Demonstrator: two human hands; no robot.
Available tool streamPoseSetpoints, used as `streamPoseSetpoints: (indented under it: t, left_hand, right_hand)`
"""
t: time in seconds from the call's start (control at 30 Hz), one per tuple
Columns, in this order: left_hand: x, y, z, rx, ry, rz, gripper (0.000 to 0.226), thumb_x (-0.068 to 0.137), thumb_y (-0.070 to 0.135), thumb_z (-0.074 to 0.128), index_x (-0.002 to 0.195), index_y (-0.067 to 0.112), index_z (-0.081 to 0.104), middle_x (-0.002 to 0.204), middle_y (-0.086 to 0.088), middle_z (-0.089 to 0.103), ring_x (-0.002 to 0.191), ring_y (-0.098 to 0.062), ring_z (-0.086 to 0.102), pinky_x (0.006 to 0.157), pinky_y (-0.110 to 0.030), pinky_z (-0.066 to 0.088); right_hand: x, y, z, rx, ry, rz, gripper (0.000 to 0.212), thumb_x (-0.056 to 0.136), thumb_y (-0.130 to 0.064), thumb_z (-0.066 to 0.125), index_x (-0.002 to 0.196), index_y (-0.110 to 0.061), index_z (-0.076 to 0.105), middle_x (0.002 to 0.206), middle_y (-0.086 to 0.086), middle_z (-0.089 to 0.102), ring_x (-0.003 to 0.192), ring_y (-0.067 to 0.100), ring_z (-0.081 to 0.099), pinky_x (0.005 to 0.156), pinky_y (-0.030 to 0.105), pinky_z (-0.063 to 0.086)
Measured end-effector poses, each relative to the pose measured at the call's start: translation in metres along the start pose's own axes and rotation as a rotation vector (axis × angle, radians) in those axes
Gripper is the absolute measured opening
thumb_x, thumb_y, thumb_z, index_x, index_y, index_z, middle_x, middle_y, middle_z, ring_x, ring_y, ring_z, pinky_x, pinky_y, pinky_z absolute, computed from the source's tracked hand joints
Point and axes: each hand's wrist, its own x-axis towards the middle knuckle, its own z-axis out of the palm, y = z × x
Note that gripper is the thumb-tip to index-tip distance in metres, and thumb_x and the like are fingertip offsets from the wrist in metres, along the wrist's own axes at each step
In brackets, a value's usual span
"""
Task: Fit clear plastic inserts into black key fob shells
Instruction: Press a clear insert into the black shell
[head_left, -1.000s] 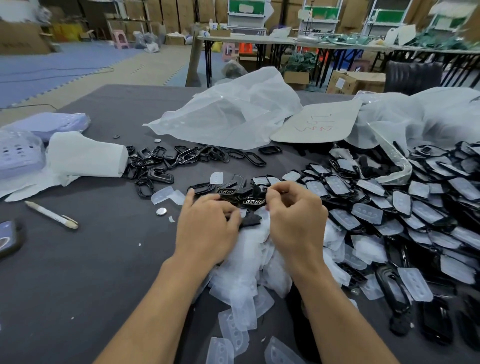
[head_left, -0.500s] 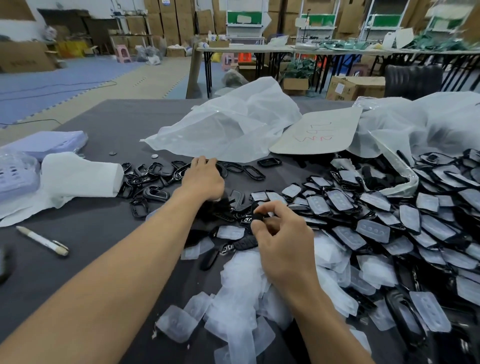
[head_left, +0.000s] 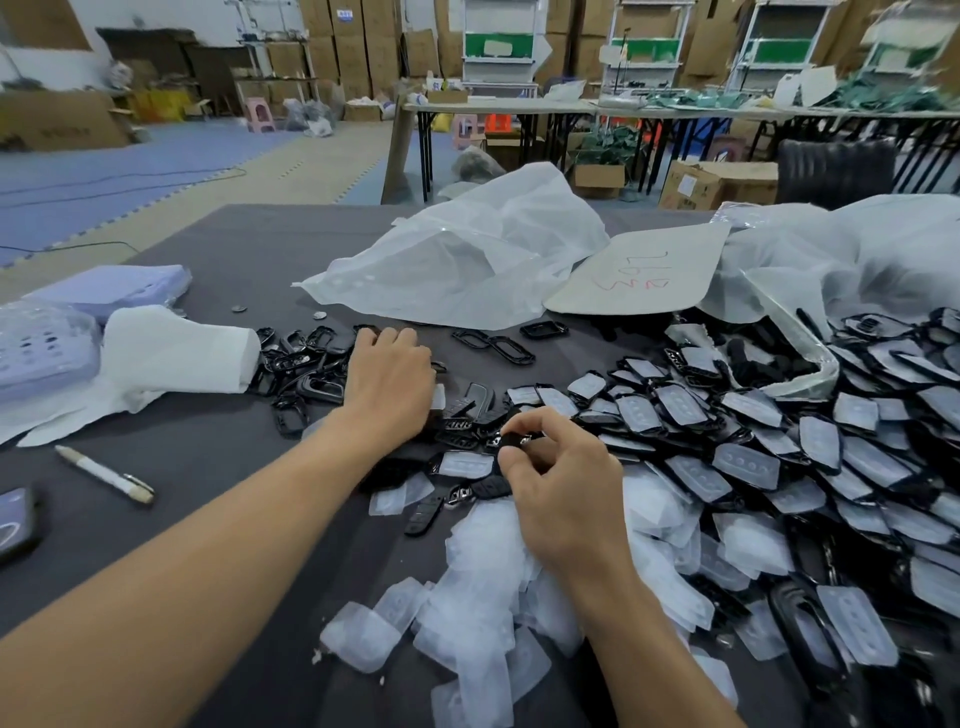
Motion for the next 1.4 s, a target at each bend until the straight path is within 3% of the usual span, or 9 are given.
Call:
streamPoseSetpoints:
  t: [0.17, 0.3, 0.4, 0.57, 0.7, 0.87, 0.97, 1.1, 1.4]
  left_hand:
    - [-0.027, -0.017, -0.003, -0.351, 0.271, -0.295, 0.018, 0.093, 0.013, 0.066, 0.084, 0.014, 0.081, 0.096, -0.006, 0.07, 0.094, -0.034, 0.058, 0.09, -0.043, 0.034]
    - [-0.039, -0.024, -0.006, -0.439, 0.001, -0.315, 0.012, 0.087, 0.023, 0.071, 0.084, 0.02, 0.082, 0.124, 0.0, 0.07, 0.122, -0.027, 0.053, 0.106, -0.041, 0.036]
    - [-0.055, -0.028, -0.014, -0.531, -0.036, -0.36, 0.008, 0.083, 0.02, 0.074, 0.089, 0.019, 0.079, 0.135, 0.0, 0.066, 0.129, -0.026, 0.051, 0.11, -0.038, 0.038]
    - [-0.09, -0.016, -0.051, -1.035, 0.051, -0.627, 0.013, 0.092, 0.027, 0.069, 0.08, 0.028, 0.07, 0.081, 0.015, 0.074, 0.078, -0.003, 0.068, 0.066, -0.02, 0.044]
    - [-0.117, 0.017, -0.08, -1.664, -0.044, -0.747, 0.033, 0.097, 0.008, 0.069, 0.076, 0.03, 0.082, 0.074, -0.008, 0.079, 0.054, -0.017, 0.071, 0.047, -0.019, 0.051]
    - [-0.141, 0.038, -0.079, -1.472, 0.05, -0.793, 0.03, 0.093, 0.02, 0.073, 0.077, 0.045, 0.078, 0.066, 0.005, 0.076, 0.038, -0.017, 0.062, 0.043, -0.019, 0.046]
    - [-0.142, 0.041, -0.083, -1.537, 0.078, -0.794, 0.032, 0.095, 0.017, 0.072, 0.082, 0.044, 0.079, 0.07, 0.004, 0.077, 0.043, -0.016, 0.066, 0.047, -0.023, 0.051]
    - [-0.141, 0.041, -0.089, -1.673, 0.022, -0.766, 0.025, 0.098, 0.006, 0.067, 0.095, 0.027, 0.081, 0.079, -0.001, 0.08, 0.056, -0.018, 0.073, 0.052, -0.025, 0.057]
    - [-0.143, 0.044, -0.096, -1.854, 0.01, -0.646, 0.05, 0.1, -0.003, 0.057, 0.093, 0.039, 0.083, 0.09, -0.006, 0.082, 0.066, -0.018, 0.076, 0.055, -0.02, 0.056]
  right_hand:
    - [-0.002, -0.004, -0.001, 0.004, 0.001, 0.006, 0.018, 0.089, -0.017, 0.069, 0.087, -0.035, 0.066, 0.067, -0.012, 0.07, 0.048, 0.006, 0.054, 0.05, 0.015, 0.04]
    - [-0.004, -0.006, -0.002, 0.033, -0.009, 0.025, 0.019, 0.09, -0.016, 0.069, 0.087, -0.034, 0.067, 0.064, -0.01, 0.069, 0.045, 0.006, 0.051, 0.045, 0.017, 0.038]
    - [-0.004, -0.007, -0.002, 0.027, -0.014, 0.025, 0.019, 0.09, -0.015, 0.07, 0.088, -0.035, 0.067, 0.063, -0.01, 0.069, 0.044, 0.006, 0.05, 0.045, 0.018, 0.039]
    - [-0.006, -0.012, -0.001, 0.029, -0.006, 0.033, 0.022, 0.092, -0.015, 0.069, 0.087, -0.037, 0.065, 0.066, -0.009, 0.071, 0.046, 0.005, 0.054, 0.046, 0.02, 0.043]
    - [-0.011, -0.025, 0.002, 0.225, -0.043, 0.088, 0.029, 0.096, -0.005, 0.062, 0.087, -0.033, 0.061, 0.066, -0.002, 0.071, 0.057, 0.016, 0.07, 0.05, 0.024, 0.052]
    - [-0.013, -0.038, 0.008, 0.581, -0.109, 0.282, 0.014, 0.093, 0.008, 0.062, 0.092, -0.006, 0.063, 0.065, 0.005, 0.067, 0.061, 0.021, 0.07, 0.057, 0.025, 0.057]
    - [-0.012, -0.04, 0.01, 0.661, -0.102, 0.366, 0.014, 0.088, 0.008, 0.071, 0.087, -0.007, 0.069, 0.066, 0.001, 0.066, 0.057, 0.014, 0.06, 0.054, 0.02, 0.049]
    - [-0.012, -0.039, 0.009, 0.718, -0.108, 0.423, 0.016, 0.088, 0.003, 0.073, 0.078, -0.01, 0.074, 0.06, 0.001, 0.062, 0.051, 0.011, 0.049, 0.052, 0.02, 0.041]
    - [-0.011, -0.037, 0.006, 0.974, -0.17, 0.612, 0.019, 0.097, -0.005, 0.062, 0.081, -0.007, 0.071, 0.072, 0.011, 0.074, 0.054, 0.014, 0.069, 0.047, 0.02, 0.053]
